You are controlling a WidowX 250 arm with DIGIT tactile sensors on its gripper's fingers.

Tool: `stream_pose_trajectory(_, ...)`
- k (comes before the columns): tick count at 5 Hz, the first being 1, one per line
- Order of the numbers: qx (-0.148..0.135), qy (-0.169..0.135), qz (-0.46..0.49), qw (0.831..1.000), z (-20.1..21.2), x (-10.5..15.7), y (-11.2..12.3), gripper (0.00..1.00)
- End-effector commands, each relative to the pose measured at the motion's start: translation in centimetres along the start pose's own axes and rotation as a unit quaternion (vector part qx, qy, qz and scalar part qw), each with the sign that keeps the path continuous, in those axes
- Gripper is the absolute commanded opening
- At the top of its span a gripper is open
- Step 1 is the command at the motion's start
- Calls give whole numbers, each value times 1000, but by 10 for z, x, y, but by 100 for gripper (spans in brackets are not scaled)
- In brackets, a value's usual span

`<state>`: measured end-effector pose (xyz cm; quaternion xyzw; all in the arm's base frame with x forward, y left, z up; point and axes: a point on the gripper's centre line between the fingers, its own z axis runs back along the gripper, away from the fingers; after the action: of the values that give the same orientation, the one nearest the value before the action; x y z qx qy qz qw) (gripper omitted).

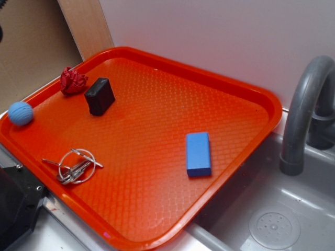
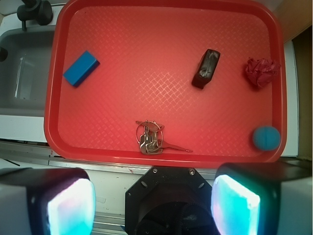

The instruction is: Grab the black box.

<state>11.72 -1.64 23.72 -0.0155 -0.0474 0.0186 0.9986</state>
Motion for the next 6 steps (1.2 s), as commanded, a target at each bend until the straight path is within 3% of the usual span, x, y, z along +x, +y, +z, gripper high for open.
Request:
stream_pose_trajectory(1,0,0,0,1000,0,0,0,100)
stream_pose_trajectory(2,15,1,53,998,-53,40,32,100)
stream_pose_trajectory(4,8,-7,190,982,-131,83,81,100)
stream_pose_trajectory(5,-7,-28,239,971,-144,96,95,100)
stream_pose_trajectory(6,3,-27,245,969,-163,108,95,100)
